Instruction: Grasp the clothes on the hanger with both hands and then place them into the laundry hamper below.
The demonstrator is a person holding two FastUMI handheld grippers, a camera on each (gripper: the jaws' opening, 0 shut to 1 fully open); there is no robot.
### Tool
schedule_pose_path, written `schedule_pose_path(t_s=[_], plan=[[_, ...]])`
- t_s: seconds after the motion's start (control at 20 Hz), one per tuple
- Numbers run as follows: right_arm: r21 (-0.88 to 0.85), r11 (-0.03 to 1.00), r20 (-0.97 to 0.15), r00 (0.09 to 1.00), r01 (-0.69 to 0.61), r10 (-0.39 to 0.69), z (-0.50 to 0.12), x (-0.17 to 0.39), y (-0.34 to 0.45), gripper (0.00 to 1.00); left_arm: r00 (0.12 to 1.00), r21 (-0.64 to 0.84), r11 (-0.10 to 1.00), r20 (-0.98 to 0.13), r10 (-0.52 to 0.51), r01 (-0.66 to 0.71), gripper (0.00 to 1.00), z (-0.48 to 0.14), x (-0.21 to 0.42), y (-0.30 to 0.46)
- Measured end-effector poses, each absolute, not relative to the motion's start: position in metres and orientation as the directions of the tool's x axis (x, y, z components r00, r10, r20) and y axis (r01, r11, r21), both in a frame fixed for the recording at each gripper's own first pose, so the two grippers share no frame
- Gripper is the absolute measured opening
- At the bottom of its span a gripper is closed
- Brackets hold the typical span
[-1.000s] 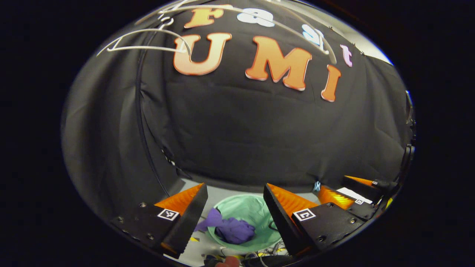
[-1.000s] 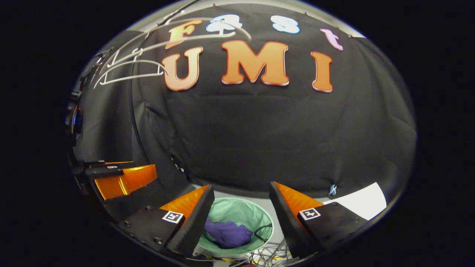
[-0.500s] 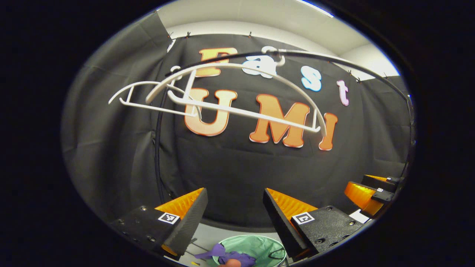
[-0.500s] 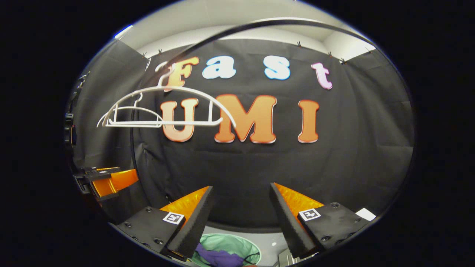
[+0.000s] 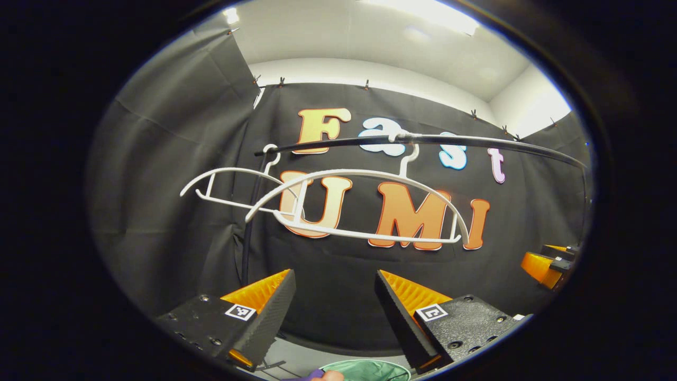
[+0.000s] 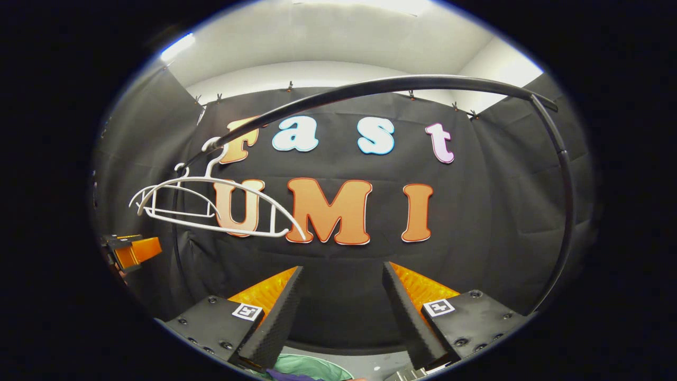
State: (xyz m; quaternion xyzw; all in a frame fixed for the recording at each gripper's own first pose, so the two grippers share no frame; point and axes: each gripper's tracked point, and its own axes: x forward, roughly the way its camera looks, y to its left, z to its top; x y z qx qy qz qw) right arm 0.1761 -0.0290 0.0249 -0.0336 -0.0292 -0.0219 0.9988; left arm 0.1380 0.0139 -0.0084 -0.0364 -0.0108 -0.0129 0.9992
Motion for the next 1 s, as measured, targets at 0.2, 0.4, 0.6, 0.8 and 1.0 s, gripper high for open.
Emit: schedule_pose_path(t_s=[0.2, 0.4, 0.6, 0.8, 1.0], plan=[[-0.060, 0.996, 0.060, 0.996, 0.070, -0.066, 0.026, 0.178, -0.039, 0.95, 0.999, -0.073, 0.997, 0.023, -0.031, 0.033, 0.95, -0.009, 0.140, 0.013], [-0.052, 0.996, 0.065, 0.996, 0.069, -0.065, 0.026, 0.181, -0.040, 0.95, 0.999, -0.073, 0.996, 0.036, -0.040, 0.043, 0.99, -0.007, 0.142, 0.011], [-0.059, 0.996, 0.063, 0.996, 0.065, -0.061, 0.021, 0.185, -0.037, 0.91, 0.997, -0.085, 0.994, 0.048, -0.066, 0.070, 0.95, -0.007, 0.147, 0.003], [-0.077, 0.994, 0.069, 0.995, 0.072, -0.067, 0.020, 0.188, -0.037, 0.89, 0.995, -0.090, 0.992, 0.038, -0.089, 0.092, 0.95, -0.011, 0.151, -0.004], [-0.069, 0.995, 0.066, 0.995, 0.077, -0.072, 0.018, 0.190, -0.039, 0.89, 0.994, -0.083, 0.990, 0.038, -0.107, 0.110, 0.95, -0.011, 0.154, -0.011]])
